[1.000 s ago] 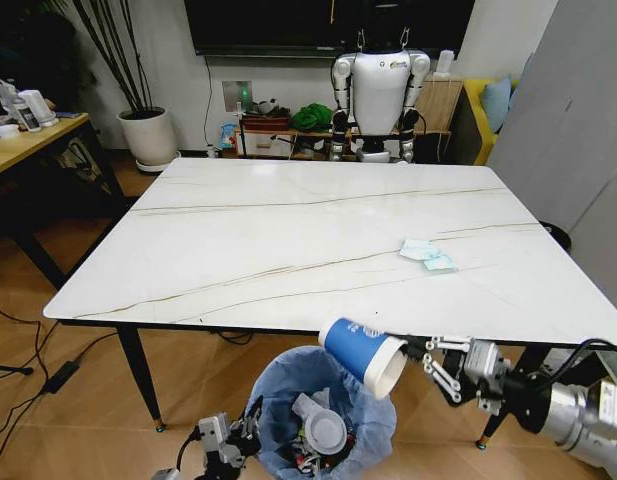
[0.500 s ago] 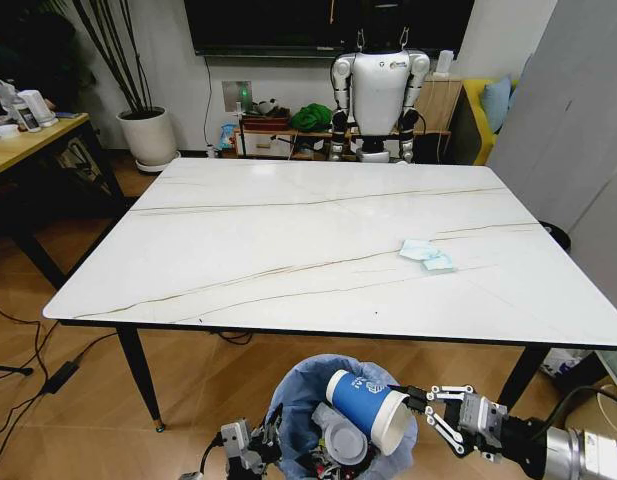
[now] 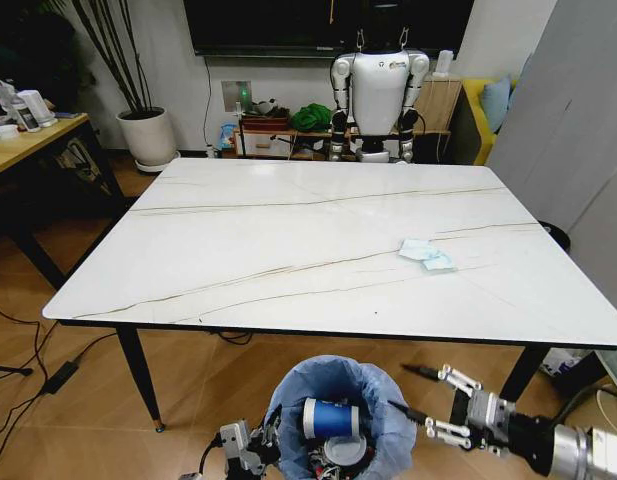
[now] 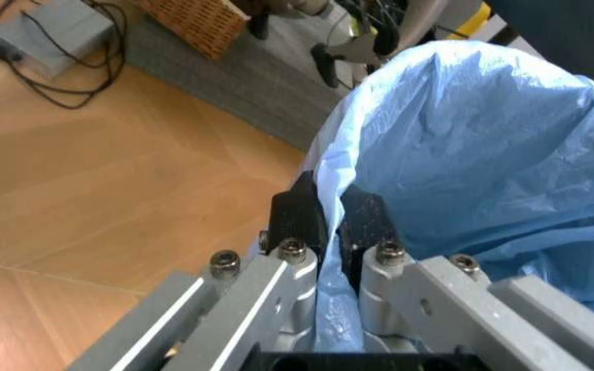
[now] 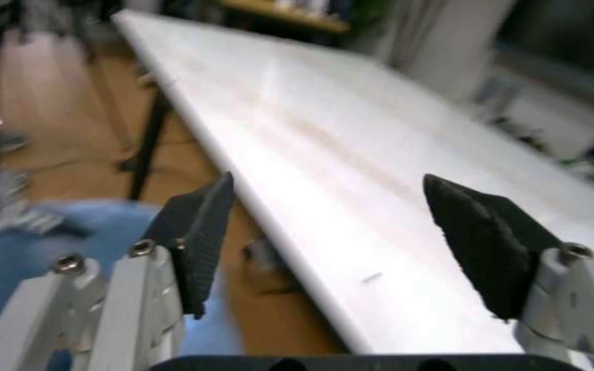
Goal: Pick up the trash bin and place the trash from the table into it.
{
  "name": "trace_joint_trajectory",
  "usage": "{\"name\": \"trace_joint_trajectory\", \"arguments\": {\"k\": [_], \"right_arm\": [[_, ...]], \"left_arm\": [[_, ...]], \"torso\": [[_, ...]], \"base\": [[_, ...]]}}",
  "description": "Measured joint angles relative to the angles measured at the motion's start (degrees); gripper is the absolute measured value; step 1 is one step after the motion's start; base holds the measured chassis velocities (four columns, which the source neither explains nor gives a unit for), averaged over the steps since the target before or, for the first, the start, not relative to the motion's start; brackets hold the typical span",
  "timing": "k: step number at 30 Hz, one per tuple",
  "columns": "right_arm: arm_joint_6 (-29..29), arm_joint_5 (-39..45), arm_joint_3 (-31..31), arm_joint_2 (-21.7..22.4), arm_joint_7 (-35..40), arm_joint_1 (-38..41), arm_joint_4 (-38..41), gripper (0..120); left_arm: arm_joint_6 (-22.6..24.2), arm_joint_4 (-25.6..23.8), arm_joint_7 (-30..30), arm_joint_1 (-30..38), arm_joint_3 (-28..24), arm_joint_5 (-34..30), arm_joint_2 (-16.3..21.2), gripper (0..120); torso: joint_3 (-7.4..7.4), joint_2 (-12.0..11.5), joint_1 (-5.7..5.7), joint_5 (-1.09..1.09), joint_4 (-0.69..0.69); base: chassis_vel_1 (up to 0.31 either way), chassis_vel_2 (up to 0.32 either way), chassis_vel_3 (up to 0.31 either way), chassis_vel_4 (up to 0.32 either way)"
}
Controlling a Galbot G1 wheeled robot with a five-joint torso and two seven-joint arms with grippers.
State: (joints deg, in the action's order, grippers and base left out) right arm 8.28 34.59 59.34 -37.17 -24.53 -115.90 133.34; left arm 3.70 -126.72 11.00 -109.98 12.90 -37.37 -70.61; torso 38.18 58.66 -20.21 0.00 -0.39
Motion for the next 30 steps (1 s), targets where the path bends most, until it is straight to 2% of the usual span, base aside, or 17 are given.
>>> {"name": "trace_joint_trajectory", "arguments": {"k": [1, 2, 4, 5, 8, 10, 11, 14, 15, 18, 19, 21, 30], "right_arm": [[0.0, 0.0, 0.0, 0.0, 0.0, 0.0, 0.0, 71], [-1.22, 2.38, 0.67, 1.17, 2.94, 1.13, -0.4, 77], [-3.97, 6.68, 1.89, 3.46, 9.49, 2.53, -1.55, 86], [-3.97, 6.68, 1.89, 3.46, 9.49, 2.53, -1.55, 86], [-6.73, 12.53, 0.68, 5.41, 14.33, 5.4, -3.75, 98], [-7.28, 13.5, -0.24, 5.93, 14.91, 6.7, -4.79, 99], [-8.16, 15.21, -2.28, 6.84, 15.7, 9.3, -6.89, 100], [-8.99, 16.71, -3.79, 7.55, 16.11, 11.31, -8.81, 100], [-9.6, 17.85, -5.63, 8.22, 16.35, 13.8, -10.8, 100], [-10.34, 19.18, -9.22, 9.04, 16.49, 18.49, -13.84, 100], [-10.99, 20.22, -11.79, 9.5, 16.57, 22.44, -16.23, 100], [-12.14, 21.35, -15.28, 10.1, 16.59, 27.69, -20.3, 100], [-13.93, 22.27, -24.85, 10.51, 15.7, 36.64, -27.67, 100]], "left_arm": [[0.0, 0.0, 0.0, 0.0, 0.0, 0.0, 0.0, 0], [-0.02, -0.21, -0.03, -0.21, 0.3, 0.05, 0.11, 0], [-0.03, -0.45, -0.06, -0.16, 0.84, 0.02, 0.83, 0], [-0.03, -0.45, -0.06, -0.16, 0.84, 0.02, 0.83, 0], [0.0, -0.81, -0.14, -0.43, 1.22, -0.12, 1.4, 0], [0.0, -0.94, -0.25, -0.69, 1.43, -0.08, 1.38, 0], [-0.01, -1.21, -0.44, -1.14, 1.8, 0.1, 1.21, 0], [-0.04, -1.35, -0.52, -1.42, 2.12, 0.26, 1.14, 0], [-0.19, -1.35, -0.7, -1.82, 2.59, 0.62, 0.95, 0], [-0.5, -1.39, -1.03, -2.58, 3.37, 1.21, 0.43, 0], [-0.66, -1.54, -1.17, -3.09, 3.99, 1.56, -0.05, 0], [-0.74, -1.77, -1.24, -3.52, 4.83, 1.82, -0.8, 0], [-0.78, -1.53, -1.28, -3.92, 5.61, 2.58, -2.7, 0]], "torso": [[0.0, 0.0, 0.0, 0.0, 0.0], [0.0, 0.0, 0.0, -0.01, 0.03], [0.01, 0.0, -0.02, -0.01, 0.0], [0.01, 0.0, -0.02, -0.01, 0.0], [0.01, 0.0, -0.01, -0.01, -0.07], [0.01, 0.0, -0.01, 0.0, -0.06], [0.01, 0.0, -0.01, 0.02, -0.01], [0.01, 0.0, -0.01, 0.02, -0.02], [0.01, 0.0, -0.01, -0.04, -0.06], [0.0, 0.0, -0.01, 0.01, -0.05], [0.0, 0.0, -0.01, 0.05, -0.01], [0.0, 0.0, -0.01, -0.02, -0.01], [0.0, 0.0, 0.0, 0.0, -0.04]], "base": [[0.0, 0.0, 0.0, 0.0], [0.0, 0.0, 0.0, 0.0], [0.0, 0.0, 0.0, 0.0], [0.0, 0.0, 0.0, 0.0], [0.0, 0.0, 0.0, 0.0], [0.0, 0.0, 0.0, 0.0], [0.0, 0.0, 0.0, 0.0], [0.0, 0.0, 0.0, 0.0], [0.0, 0.0, 0.0, 0.0], [0.0, 0.0, 0.0, 0.0], [0.0, 0.0, 0.0, 0.0], [0.0, 0.0, 0.0, 0.0], [0.0, 0.0, 0.0, 0.0]]}}
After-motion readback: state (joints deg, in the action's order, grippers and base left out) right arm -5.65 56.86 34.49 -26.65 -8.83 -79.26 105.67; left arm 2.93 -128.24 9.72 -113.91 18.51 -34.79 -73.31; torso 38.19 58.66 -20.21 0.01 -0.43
